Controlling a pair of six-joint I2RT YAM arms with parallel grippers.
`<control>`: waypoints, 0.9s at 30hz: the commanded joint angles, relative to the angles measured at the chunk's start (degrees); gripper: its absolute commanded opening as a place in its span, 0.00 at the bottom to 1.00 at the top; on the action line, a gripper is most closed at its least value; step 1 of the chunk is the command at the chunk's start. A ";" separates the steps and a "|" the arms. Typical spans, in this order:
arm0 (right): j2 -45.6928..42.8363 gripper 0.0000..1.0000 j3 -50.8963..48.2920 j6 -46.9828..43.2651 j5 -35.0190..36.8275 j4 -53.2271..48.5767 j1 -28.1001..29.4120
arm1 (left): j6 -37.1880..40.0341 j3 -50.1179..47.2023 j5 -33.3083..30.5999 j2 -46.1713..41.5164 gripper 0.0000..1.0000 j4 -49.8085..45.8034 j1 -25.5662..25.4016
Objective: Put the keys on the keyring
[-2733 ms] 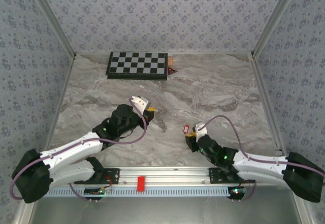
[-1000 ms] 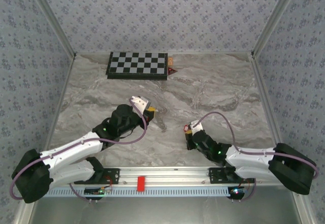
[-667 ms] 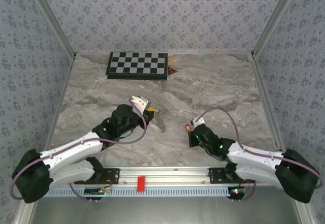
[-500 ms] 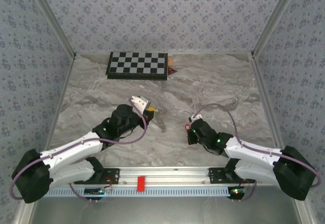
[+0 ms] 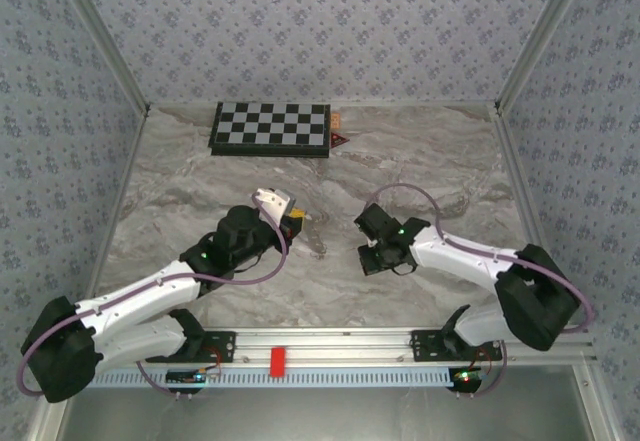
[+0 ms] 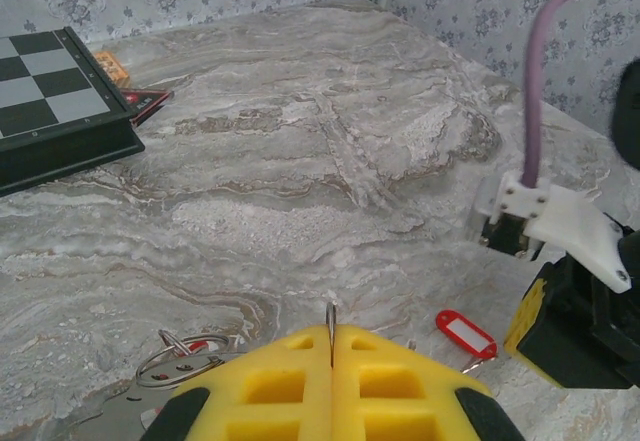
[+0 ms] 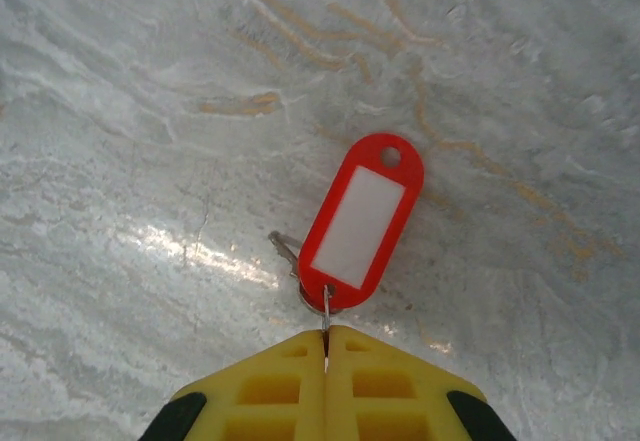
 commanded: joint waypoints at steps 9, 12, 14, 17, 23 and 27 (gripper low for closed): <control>14.32 0.00 13.15 -10.11 -7.53 -21.39 -2.37 | -0.01 0.20 -0.54 -1.75 0.00 2.16 -0.40; 16.75 0.00 15.65 -11.79 -8.62 -24.16 -3.18 | 0.00 0.19 -0.60 -1.79 0.00 2.19 -0.37; 18.34 0.00 17.41 -13.13 -9.45 -26.23 -3.70 | 0.06 0.19 -0.64 -1.79 0.00 2.19 -0.35; 21.23 0.00 20.03 -15.08 -10.29 -29.43 -4.30 | 0.16 0.20 -0.64 -1.68 0.00 2.12 -0.36; 25.08 0.00 23.65 -16.65 -9.66 -31.18 -5.18 | 0.24 0.24 -0.54 -1.60 0.00 2.12 -0.34; 25.68 0.00 23.80 -16.60 -9.46 -31.09 -5.64 | 0.34 0.28 -0.55 -1.51 0.00 2.04 -0.38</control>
